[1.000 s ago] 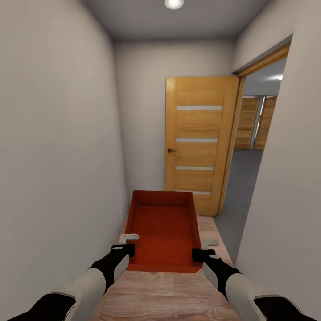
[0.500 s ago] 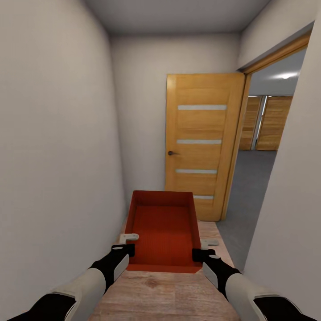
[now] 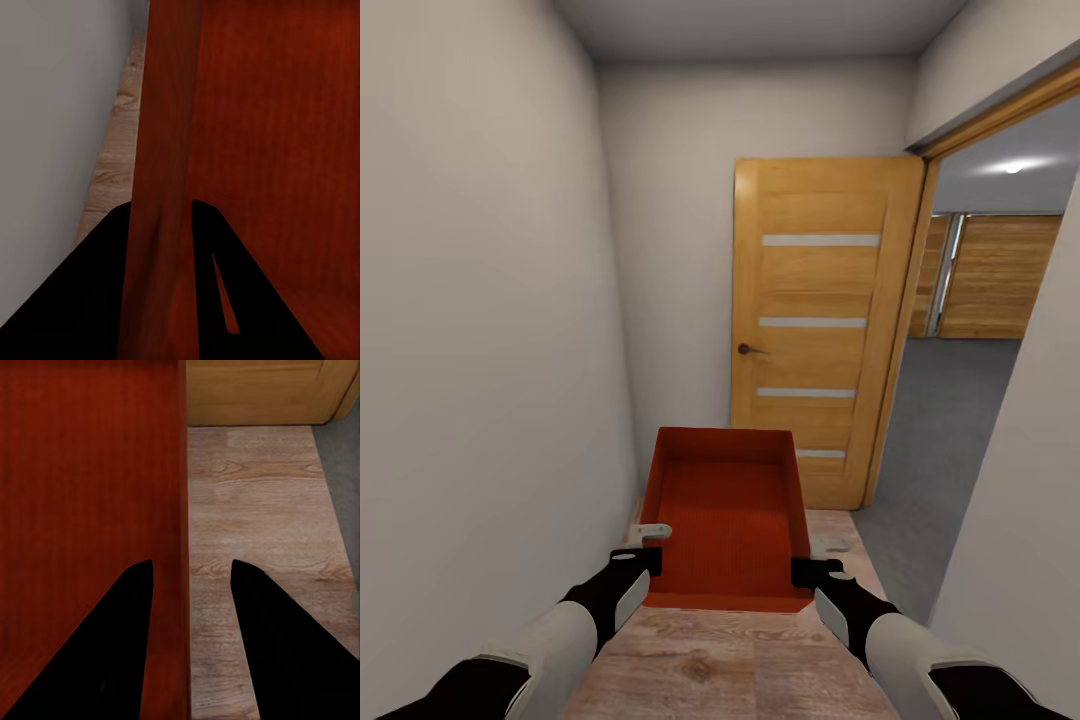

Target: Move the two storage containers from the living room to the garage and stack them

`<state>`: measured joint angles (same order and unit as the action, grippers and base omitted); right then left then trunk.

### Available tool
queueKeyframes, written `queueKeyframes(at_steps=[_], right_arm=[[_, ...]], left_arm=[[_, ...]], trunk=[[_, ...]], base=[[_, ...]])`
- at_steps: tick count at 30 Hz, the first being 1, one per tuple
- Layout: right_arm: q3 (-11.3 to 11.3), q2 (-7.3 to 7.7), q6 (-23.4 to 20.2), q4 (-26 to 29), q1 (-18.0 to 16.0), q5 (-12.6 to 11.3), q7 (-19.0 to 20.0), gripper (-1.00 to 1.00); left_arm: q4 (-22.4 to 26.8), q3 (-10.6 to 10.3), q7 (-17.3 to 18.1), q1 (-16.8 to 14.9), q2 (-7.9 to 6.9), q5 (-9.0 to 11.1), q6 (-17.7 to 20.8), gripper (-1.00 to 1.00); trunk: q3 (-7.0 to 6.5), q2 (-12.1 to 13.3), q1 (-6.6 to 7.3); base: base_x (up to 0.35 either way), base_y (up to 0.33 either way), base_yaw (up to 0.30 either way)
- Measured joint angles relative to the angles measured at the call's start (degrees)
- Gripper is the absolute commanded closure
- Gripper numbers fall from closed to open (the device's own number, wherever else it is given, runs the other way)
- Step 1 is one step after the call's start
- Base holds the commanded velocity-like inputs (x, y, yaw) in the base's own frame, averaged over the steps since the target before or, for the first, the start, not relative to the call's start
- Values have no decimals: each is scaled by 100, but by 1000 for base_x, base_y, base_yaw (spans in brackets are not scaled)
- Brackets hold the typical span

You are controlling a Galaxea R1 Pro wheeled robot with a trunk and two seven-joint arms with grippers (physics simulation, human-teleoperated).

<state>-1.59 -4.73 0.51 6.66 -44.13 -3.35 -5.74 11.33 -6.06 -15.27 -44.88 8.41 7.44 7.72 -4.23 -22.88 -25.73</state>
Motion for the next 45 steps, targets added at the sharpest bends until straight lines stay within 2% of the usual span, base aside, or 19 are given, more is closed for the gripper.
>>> queueKeyframes(at_steps=[45], right_arm=[[-11, 8, -16, 3, 0, -9, 5, 100]], left_arm=[[3, 2, -15, 0, 10, -4, 19, 100]], trunk=[[0, 0, 0]], base=[[322, 0, -2]])
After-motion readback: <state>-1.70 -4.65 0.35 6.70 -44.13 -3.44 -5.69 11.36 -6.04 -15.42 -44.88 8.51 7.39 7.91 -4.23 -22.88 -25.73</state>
